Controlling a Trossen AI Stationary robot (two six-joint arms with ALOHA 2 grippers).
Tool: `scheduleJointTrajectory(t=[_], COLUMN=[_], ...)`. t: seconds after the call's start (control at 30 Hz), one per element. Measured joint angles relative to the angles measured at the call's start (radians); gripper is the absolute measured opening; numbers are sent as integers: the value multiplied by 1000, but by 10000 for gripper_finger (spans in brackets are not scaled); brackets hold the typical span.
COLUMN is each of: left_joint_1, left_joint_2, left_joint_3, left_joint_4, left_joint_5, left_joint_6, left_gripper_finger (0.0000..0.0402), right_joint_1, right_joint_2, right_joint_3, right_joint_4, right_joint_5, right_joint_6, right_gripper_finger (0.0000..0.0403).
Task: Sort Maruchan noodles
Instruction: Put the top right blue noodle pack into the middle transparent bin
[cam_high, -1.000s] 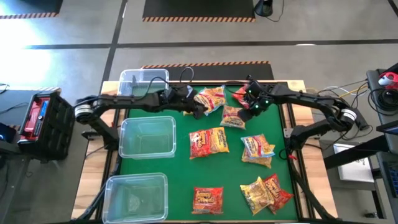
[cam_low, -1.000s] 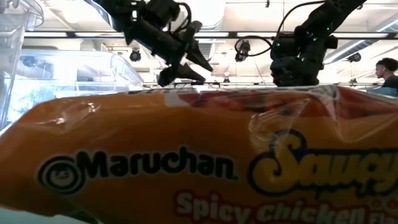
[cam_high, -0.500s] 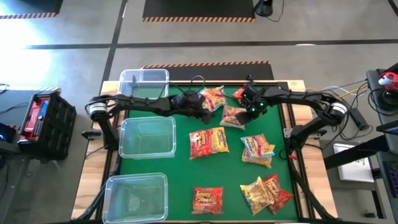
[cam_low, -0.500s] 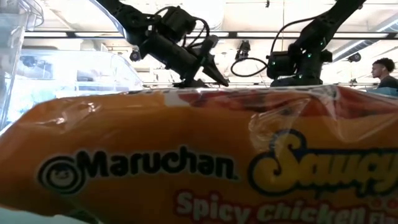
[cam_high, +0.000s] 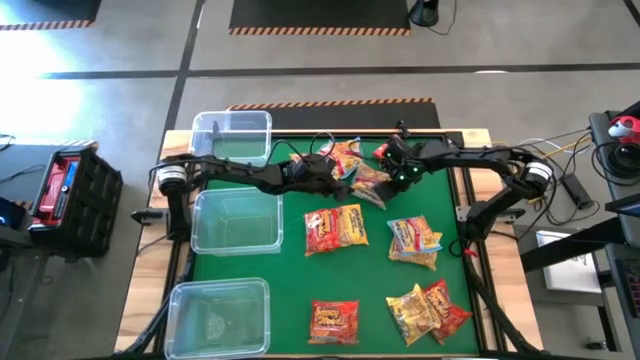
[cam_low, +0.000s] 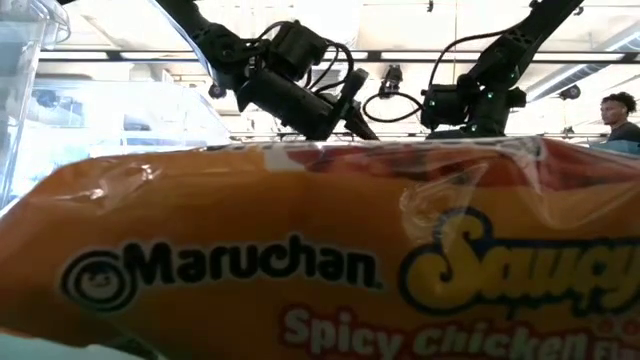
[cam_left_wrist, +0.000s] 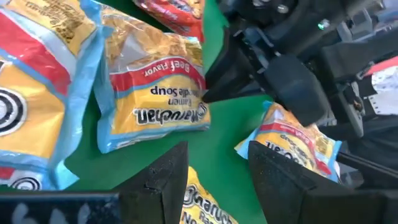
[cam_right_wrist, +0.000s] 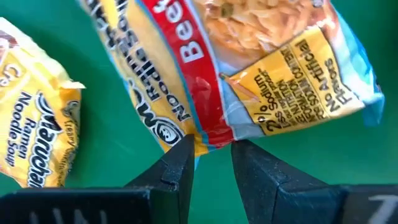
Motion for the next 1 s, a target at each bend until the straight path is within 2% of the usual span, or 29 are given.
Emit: scheduleJointTrajectory(t=[0.23,0.47,0.73,1.0], left_joint_1=[0,0,0,1], left_joint_2=[43,46,45,44], left_joint_3=[5,15,26,34], left_joint_4=[10,9,7,8], left_joint_5=[-2,2,9,10], left_joint_6=[-33,-22,-9,-3], left_gripper_finger=[150,150,150,150], right_joint_1=[29,35,35,45], right_joint_2=[-18,-100,-96,-78], right_joint_3=[0,0,-18,-28], right_joint_4=[6,11,20,72], right_joint_5=[-6,-9,127,87], right_joint_6=[0,35,23,34], right_gripper_finger=[98,98,98,98])
